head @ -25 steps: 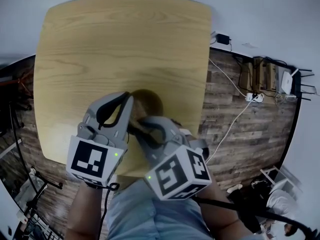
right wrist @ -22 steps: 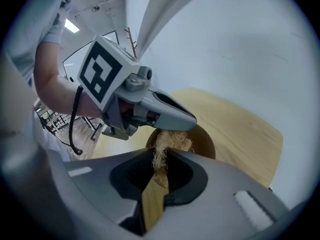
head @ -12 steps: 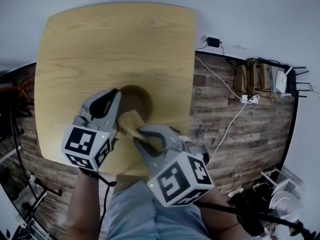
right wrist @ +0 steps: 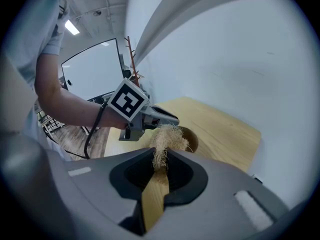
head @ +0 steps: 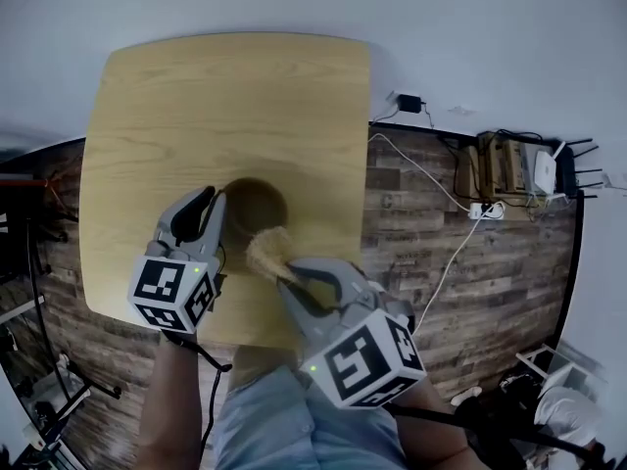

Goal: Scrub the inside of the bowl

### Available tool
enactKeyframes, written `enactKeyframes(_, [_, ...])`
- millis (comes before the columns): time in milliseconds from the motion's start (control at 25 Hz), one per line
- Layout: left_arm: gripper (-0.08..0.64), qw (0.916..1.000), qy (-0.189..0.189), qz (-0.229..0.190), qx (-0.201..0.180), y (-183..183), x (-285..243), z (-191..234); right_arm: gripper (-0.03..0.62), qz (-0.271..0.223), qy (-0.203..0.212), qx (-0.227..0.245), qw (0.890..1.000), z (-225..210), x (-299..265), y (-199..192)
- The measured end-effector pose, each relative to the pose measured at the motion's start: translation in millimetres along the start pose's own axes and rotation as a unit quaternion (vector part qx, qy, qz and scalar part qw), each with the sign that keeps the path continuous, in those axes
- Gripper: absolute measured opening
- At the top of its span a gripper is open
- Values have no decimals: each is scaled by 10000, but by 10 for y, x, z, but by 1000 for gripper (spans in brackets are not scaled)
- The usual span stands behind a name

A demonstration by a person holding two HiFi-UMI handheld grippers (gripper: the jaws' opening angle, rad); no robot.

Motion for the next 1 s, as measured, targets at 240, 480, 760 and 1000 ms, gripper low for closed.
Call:
enactKeyframes(240, [60, 9990, 195, -408, 24, 62, 347, -132, 56, -497, -367, -492, 9969, -51, 205, -19])
enactKeyframes(480, [60, 9930, 473, -1073, 138, 276, 978, -685, 57, -1319, -735, -968, 9838, -56, 620, 120])
enactKeyframes(760, [58, 9689, 1651, -1843, -76, 555, 1616, -1153, 57, -2294, -857, -873, 9656, -76, 1055, 292])
enactKeyframes(1000, [58, 9593, 1767, -2201, -25, 635, 1874, -1349, 57, -2636, -821, -767, 9581, -23, 1220, 387])
Point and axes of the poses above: the fingertips, and each gripper's own axes: x backward along the fingers, z to its left, y out of its top, the point moved 8 cm from there along x, backward along the fingers, and after that the axes turned 15 degrees about z, right-handed, at the moved point
